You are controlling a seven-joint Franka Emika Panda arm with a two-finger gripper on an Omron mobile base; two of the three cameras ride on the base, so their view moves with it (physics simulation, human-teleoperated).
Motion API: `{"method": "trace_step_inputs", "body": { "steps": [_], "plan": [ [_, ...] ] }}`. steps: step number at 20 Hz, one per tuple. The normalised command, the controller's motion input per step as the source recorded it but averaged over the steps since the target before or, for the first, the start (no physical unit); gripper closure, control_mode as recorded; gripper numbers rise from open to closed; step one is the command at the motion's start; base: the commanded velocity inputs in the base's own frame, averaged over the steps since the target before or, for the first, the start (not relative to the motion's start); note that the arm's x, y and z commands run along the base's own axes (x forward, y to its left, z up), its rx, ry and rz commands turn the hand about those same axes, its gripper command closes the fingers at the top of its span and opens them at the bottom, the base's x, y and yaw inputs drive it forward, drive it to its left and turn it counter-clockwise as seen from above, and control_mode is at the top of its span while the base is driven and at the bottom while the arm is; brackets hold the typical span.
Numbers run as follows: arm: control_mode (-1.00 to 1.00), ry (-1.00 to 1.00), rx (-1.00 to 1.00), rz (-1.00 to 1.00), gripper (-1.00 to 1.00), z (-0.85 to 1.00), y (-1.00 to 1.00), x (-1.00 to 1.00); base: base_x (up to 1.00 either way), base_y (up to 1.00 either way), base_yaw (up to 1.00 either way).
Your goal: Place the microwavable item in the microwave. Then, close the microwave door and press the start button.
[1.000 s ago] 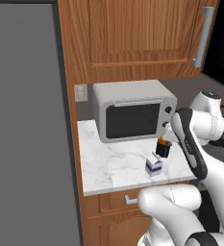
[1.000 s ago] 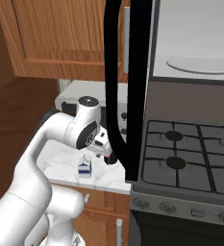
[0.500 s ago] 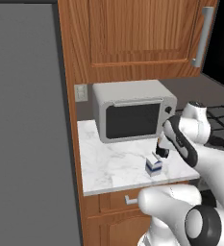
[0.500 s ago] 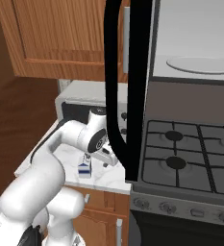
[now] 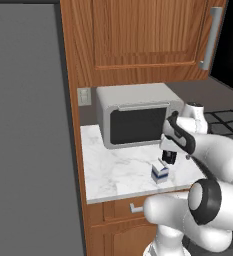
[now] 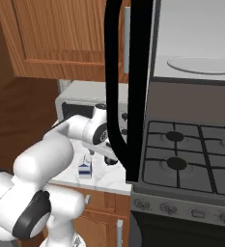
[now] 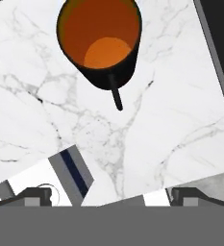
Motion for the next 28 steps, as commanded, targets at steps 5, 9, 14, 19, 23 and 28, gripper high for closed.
{"method": "trace_step_inputs", "body": {
  "steps": [5,9,14,19,23,28],
  "plan": [
    [-1.00,0.00,-0.03,0.00,-1.00,-0.21,0.00,0.27,0.00,0.00,0.00],
    [-1.00,-0.02,-0.03,0.00,-1.00,-0.27,0.00,0.01,0.00,0.00,0.00],
    [-1.00,-0.03,-0.02,0.00,-1.00,-0.25,0.00,0.00,0.00,0.00,0.00],
    [-1.00,-0.04,-0.02,0.00,-1.00,-0.15,0.00,0.00,0.00,0.00,0.00],
    [-1.00,-0.05,-0.01,0.00,-1.00,-0.08,0.00,0.00,0.00,0.00,0.00],
    [-1.00,-0.08,0.00,0.00,-1.00,0.00,-0.10,0.00,0.00,0.00,0.00]
  ]
}}
